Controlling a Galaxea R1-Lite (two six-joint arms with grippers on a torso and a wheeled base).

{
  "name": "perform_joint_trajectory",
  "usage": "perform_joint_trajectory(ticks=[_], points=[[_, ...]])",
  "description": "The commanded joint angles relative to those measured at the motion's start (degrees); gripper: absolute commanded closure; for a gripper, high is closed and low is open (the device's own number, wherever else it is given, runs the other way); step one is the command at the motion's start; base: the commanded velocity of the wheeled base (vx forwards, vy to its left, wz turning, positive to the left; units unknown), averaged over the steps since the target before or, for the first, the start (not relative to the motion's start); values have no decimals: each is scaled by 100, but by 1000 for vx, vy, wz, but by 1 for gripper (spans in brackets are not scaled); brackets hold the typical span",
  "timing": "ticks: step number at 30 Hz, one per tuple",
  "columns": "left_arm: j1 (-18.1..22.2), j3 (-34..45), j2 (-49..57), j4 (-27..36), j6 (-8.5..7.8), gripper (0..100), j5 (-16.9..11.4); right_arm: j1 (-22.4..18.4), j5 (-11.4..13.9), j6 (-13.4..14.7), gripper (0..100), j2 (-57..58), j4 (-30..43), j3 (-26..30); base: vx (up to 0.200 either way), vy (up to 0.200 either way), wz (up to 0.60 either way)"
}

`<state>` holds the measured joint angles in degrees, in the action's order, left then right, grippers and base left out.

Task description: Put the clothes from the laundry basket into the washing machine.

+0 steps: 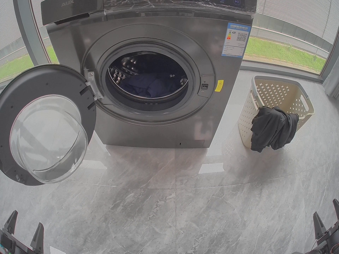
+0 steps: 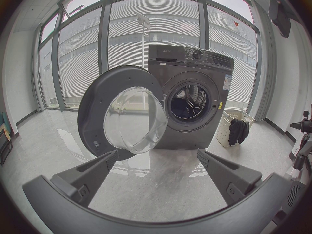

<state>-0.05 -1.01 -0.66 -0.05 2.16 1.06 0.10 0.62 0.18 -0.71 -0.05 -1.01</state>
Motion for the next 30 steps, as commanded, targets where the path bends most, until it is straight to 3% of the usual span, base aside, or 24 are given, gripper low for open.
perform_joint_trajectory(ticks=[1,30], points=[[-13,101,57,-4,4,0,-1,8,-1,-1,0,71,-4,101,0,-200,0],[-30,92,48,5,48,0,-27,8,-1,-1,0,71,-4,101,0,-200,0]])
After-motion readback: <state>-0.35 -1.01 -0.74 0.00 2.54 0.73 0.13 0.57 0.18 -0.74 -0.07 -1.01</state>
